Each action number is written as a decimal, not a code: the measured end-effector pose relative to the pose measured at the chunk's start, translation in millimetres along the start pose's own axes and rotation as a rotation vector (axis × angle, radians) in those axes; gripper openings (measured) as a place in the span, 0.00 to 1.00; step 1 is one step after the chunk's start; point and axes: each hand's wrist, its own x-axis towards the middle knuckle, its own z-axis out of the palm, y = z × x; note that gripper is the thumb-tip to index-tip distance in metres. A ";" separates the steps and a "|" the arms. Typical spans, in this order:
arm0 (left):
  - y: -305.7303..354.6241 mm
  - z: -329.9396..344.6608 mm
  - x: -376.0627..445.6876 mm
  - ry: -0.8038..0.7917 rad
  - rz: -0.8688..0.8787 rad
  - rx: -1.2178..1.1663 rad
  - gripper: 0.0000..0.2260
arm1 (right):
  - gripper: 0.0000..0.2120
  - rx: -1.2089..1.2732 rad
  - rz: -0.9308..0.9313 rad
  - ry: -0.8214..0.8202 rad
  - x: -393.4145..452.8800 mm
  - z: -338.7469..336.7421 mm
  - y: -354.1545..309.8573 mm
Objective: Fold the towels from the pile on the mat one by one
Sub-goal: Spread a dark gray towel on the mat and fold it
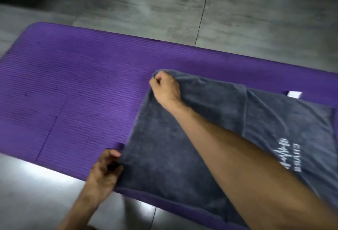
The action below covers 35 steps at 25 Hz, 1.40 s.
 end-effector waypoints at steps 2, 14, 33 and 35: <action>-6.3 -33.7 13.4 0.173 0.015 0.090 0.18 | 0.08 0.075 -0.066 -0.049 0.2 15.6 -23.5; 40.9 187.4 -79.3 -0.210 0.344 0.646 0.17 | 0.11 0.298 0.477 0.432 -43.5 -98.7 135.2; 119.3 249.3 -154.2 -0.714 0.484 0.436 0.09 | 0.14 0.893 0.340 0.214 -83.7 -269.8 205.2; 116.6 283.2 -159.2 -0.825 0.456 0.373 0.13 | 0.14 0.896 0.382 0.196 -94.2 -288.0 222.9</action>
